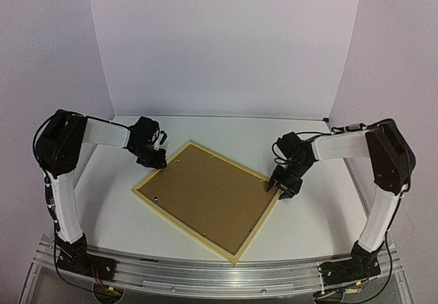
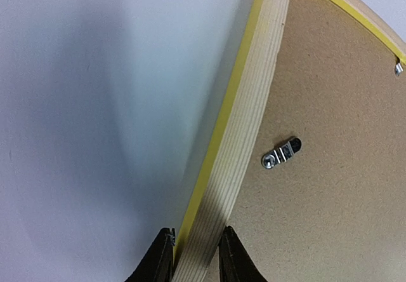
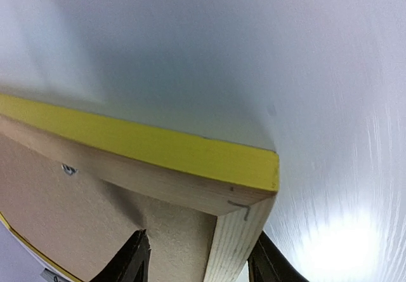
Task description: Put the photo into the frame
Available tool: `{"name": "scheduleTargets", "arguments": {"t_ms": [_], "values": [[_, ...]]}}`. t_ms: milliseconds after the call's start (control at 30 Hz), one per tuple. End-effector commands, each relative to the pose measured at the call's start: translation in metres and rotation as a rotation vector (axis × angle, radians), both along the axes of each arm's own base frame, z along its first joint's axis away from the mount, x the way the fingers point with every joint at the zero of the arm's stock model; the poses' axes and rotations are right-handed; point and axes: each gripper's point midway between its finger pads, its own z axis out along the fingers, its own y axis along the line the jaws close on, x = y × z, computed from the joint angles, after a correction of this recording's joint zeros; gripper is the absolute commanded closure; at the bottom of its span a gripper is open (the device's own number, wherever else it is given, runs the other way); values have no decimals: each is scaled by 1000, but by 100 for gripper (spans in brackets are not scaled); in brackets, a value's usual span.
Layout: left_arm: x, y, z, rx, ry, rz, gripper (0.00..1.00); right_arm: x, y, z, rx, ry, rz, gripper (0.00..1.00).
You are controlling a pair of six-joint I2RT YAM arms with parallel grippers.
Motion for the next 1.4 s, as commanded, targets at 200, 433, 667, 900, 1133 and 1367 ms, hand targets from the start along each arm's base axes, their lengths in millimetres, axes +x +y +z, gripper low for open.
{"name": "scheduleTargets", "arguments": {"t_ms": [200,433,667,900,1133,1367], "values": [[-153,-4,-18,-47,264,285,100,119,15,-22,17,-218,256,51],[-192,11,-24,-107,305,444,100,150,-20,4,-179,-287,260,36],[-183,11,-3,-150,233,453,100,158,-63,95,-394,-443,191,29],[-180,9,0,-160,223,444,100,92,61,121,-7,-447,504,43],[-181,9,-5,-158,237,461,100,-43,227,91,402,-243,953,68],[-179,9,-11,-153,239,475,100,-104,286,66,539,-121,1101,89]]}}
